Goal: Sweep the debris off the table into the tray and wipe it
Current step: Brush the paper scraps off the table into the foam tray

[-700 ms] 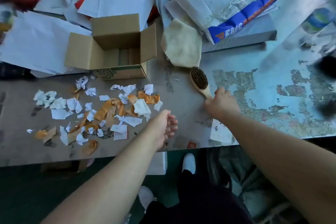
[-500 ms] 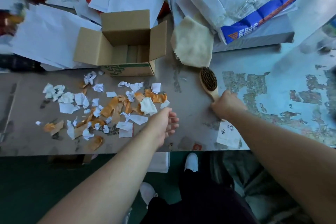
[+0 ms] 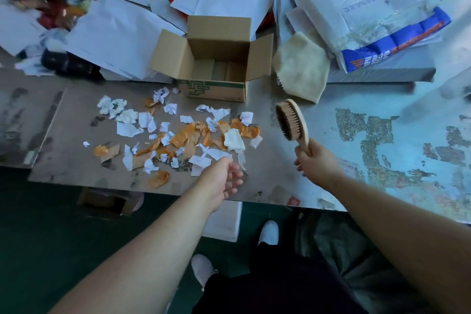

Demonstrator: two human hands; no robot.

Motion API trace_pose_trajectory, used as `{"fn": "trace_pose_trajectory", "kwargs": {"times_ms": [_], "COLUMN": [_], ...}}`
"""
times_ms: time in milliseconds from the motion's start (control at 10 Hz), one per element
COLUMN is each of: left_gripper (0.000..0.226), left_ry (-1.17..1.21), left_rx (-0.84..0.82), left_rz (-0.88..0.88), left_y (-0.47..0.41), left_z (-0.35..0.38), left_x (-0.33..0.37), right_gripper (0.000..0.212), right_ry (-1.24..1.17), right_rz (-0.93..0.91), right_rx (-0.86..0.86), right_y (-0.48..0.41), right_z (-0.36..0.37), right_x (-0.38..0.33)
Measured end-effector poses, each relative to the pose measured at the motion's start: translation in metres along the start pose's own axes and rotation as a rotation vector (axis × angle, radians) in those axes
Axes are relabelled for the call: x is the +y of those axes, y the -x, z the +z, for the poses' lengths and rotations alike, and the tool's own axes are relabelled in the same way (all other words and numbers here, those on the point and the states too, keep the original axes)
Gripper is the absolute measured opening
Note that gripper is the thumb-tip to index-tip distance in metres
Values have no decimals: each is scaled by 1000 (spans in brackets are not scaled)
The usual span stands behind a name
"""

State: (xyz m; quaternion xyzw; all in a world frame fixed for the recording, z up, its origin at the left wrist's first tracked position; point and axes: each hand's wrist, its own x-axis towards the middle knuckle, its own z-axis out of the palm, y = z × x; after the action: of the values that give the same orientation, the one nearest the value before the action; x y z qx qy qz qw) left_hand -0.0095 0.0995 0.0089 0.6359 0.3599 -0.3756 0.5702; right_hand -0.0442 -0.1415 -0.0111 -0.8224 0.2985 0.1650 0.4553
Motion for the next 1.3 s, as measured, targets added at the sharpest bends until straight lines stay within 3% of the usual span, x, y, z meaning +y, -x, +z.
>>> {"fn": "trace_pose_trajectory", "kwargs": {"times_ms": [200, 400, 700, 800, 900, 1200, 1300], "left_gripper": [23, 26, 32, 29, 28, 34, 52], "left_ry": [120, 346, 406, 380, 394, 327, 300], "left_rx": [34, 114, 249, 213, 174, 80, 27], "left_rz": [-24, -164, -406, -448, -459, -530, -495], "left_y": [11, 14, -63, -110, -157, -286, -325], "left_z": [-73, -165, -248, -254, -256, -234, -225], "left_x": [-37, -116, -266, -303, -333, -407, -417], "right_gripper": [18, 13, 30, 38, 42, 26, 33], "right_ry": [187, 378, 585, 828, 869, 1056, 1099], "right_rz": [-227, -298, 34, 72, 164, 136, 110], "right_rx": [-176, -427, -574, -646, -641, -682, -695], "right_y": [56, 114, 96, 76, 52, -16, -38], "right_z": [97, 189, 321, 357, 393, 488, 508], "right_x": [-40, -46, 43, 79, 103, 158, 172]}}
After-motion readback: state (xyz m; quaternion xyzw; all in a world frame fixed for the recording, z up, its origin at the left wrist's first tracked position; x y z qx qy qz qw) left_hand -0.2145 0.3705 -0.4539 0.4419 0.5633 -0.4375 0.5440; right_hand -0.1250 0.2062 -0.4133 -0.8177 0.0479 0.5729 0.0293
